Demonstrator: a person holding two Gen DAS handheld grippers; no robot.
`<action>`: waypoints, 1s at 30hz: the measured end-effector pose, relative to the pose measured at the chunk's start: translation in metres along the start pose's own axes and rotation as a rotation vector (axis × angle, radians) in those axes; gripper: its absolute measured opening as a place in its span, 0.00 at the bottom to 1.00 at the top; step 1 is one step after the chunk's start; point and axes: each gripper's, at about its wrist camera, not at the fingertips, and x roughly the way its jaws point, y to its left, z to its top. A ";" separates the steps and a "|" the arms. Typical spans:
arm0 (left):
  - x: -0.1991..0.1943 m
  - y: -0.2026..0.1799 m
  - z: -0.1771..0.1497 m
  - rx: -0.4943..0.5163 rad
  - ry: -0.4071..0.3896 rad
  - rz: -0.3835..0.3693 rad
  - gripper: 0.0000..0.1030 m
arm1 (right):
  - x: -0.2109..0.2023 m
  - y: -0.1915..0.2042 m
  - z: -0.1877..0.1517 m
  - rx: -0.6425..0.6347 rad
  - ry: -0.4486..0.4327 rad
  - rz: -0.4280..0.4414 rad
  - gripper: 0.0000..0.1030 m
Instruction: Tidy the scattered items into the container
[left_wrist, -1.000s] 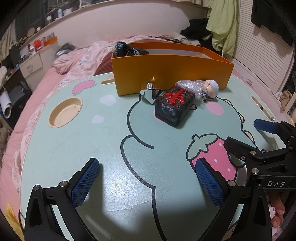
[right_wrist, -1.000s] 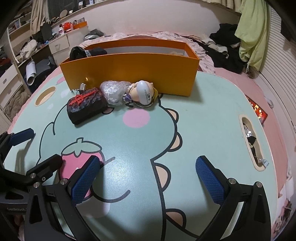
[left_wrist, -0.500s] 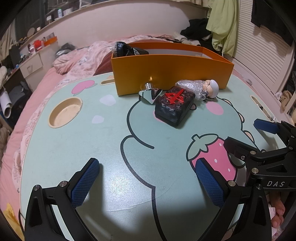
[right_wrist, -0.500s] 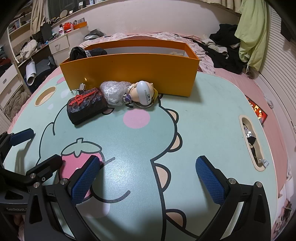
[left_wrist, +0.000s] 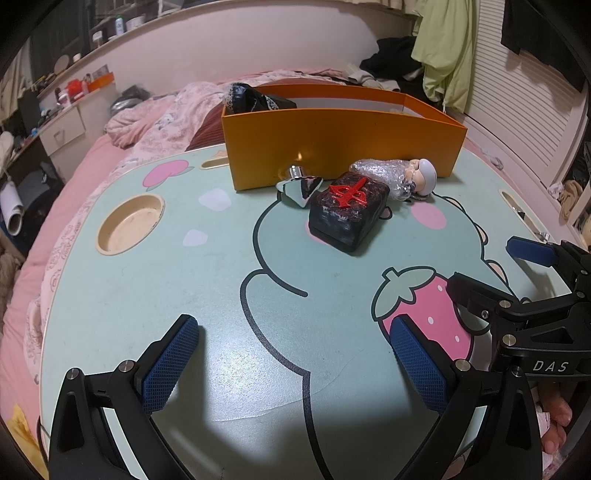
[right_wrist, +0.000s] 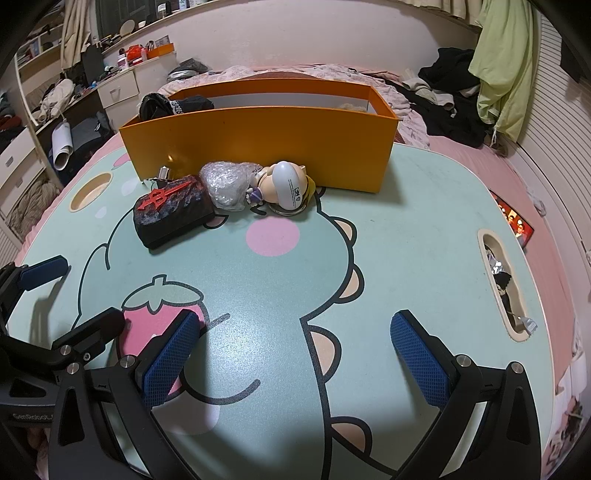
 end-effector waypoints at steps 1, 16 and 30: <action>0.000 0.000 0.000 0.000 0.000 0.000 1.00 | 0.000 0.000 0.000 0.000 0.000 0.000 1.00; -0.007 0.006 0.005 -0.048 -0.044 -0.129 0.94 | -0.007 -0.017 -0.003 0.102 -0.060 0.071 1.00; 0.031 -0.045 0.072 0.203 -0.004 -0.105 0.43 | -0.010 -0.039 -0.006 0.207 -0.122 0.180 1.00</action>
